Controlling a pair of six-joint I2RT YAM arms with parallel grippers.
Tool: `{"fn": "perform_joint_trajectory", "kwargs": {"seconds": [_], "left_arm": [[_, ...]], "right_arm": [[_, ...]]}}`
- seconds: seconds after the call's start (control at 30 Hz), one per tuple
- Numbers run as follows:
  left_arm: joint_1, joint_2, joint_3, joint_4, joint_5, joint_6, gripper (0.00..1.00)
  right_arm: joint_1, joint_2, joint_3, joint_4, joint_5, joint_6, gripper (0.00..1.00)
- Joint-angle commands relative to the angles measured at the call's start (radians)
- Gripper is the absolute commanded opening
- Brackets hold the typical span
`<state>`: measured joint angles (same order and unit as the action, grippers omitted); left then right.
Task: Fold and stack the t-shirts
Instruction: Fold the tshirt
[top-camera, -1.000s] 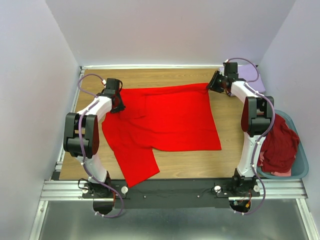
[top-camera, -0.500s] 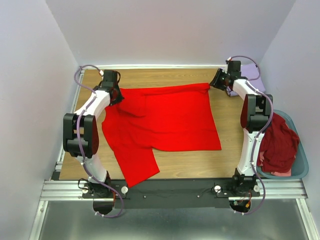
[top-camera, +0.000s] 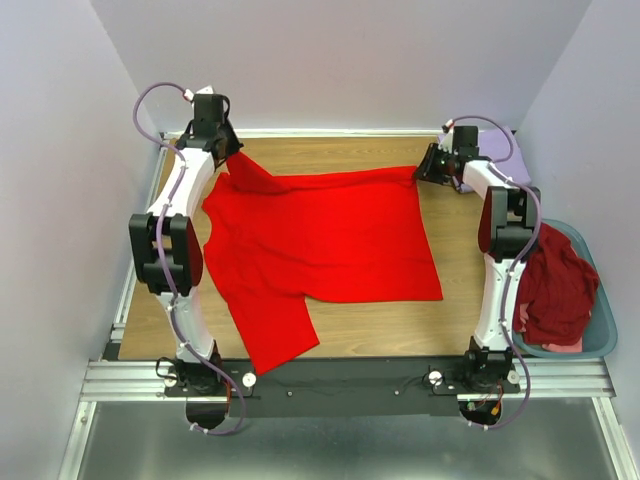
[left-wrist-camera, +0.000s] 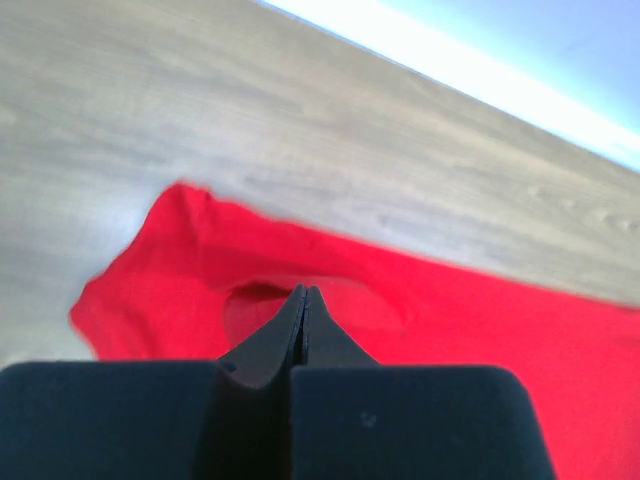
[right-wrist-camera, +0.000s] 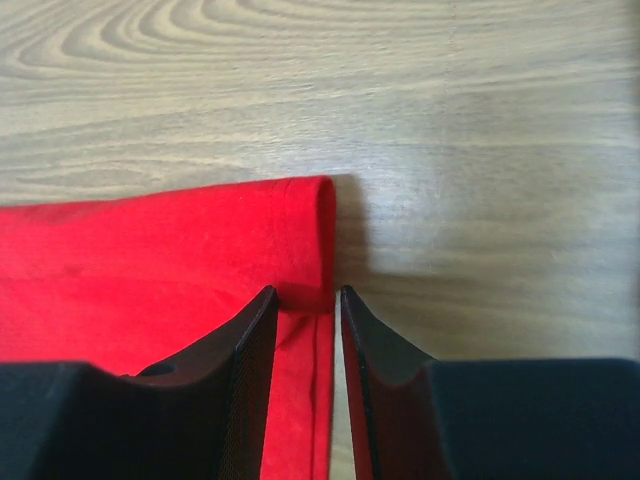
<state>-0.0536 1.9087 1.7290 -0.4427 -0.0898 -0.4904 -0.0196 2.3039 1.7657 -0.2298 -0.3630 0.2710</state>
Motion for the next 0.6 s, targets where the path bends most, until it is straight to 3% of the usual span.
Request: {"fn": "perform_joint_trajectory", "kwargs": {"seconds": [0.0,0.17,0.33,0.57], "left_arm": [[0.014,0.076,0.111,0.016,0.059,-0.025,0.0],[0.02,0.171,0.23,0.022,0.085,-0.028,0.0],[0.037,0.228,0.276,0.068,0.13,-0.039,0.0],[0.086,0.288,0.296,0.137,0.17,-0.074,0.0]], "right_arm": [[-0.002,0.061,0.058,-0.003,-0.08,-0.033,0.38],[-0.003,0.115,0.126,-0.005,-0.099,-0.032,0.33],[-0.003,0.147,0.233,-0.005,-0.103,-0.027,0.21],[-0.013,0.242,0.429,-0.003,-0.082,0.002,0.17]]}}
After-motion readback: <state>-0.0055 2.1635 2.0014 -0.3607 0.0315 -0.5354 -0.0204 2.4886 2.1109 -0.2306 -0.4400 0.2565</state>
